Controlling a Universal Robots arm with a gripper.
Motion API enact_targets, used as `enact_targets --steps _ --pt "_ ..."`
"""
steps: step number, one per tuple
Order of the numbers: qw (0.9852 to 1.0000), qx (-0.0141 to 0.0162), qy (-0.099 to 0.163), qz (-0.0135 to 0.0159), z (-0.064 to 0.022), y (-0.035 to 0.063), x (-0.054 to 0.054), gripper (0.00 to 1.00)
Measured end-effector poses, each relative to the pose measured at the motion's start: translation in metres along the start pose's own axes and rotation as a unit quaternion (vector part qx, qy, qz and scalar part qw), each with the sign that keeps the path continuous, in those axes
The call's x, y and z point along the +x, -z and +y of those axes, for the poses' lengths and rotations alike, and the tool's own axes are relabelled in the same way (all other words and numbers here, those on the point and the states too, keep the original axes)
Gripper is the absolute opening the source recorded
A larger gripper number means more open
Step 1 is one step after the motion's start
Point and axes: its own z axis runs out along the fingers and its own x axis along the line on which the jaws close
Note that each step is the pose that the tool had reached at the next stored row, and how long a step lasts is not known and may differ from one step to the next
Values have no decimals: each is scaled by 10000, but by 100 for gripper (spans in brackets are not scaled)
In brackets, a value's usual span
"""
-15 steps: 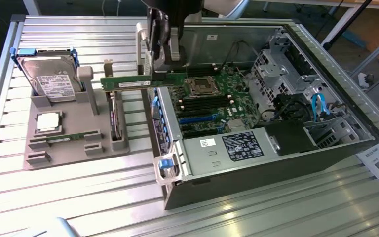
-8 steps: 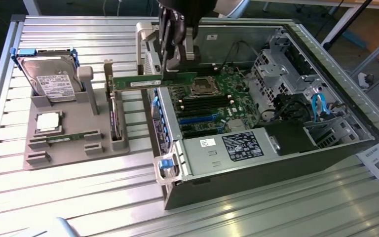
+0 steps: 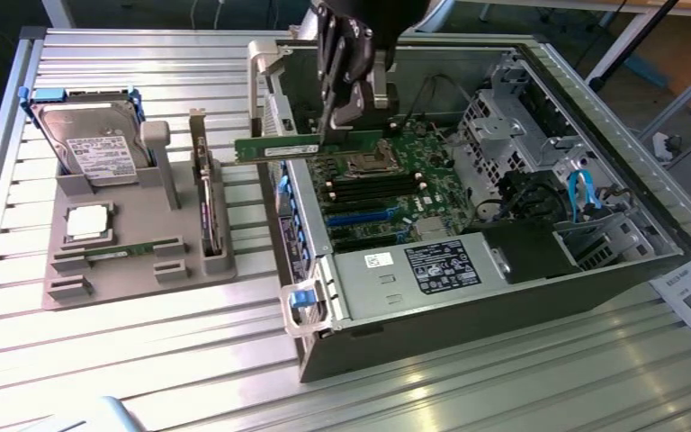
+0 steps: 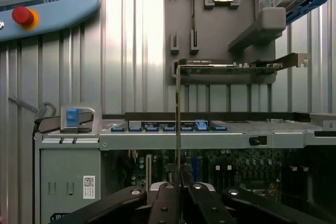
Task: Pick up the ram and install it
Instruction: 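Pick up the ram and move it above insertion slot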
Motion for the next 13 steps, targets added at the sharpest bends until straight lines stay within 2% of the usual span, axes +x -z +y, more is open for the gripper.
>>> enact_targets --steps 5,13 --pt "10000 -1 0 0 -130 6 0 12" --pt "10000 -3 0 0 -279 14 1 12"
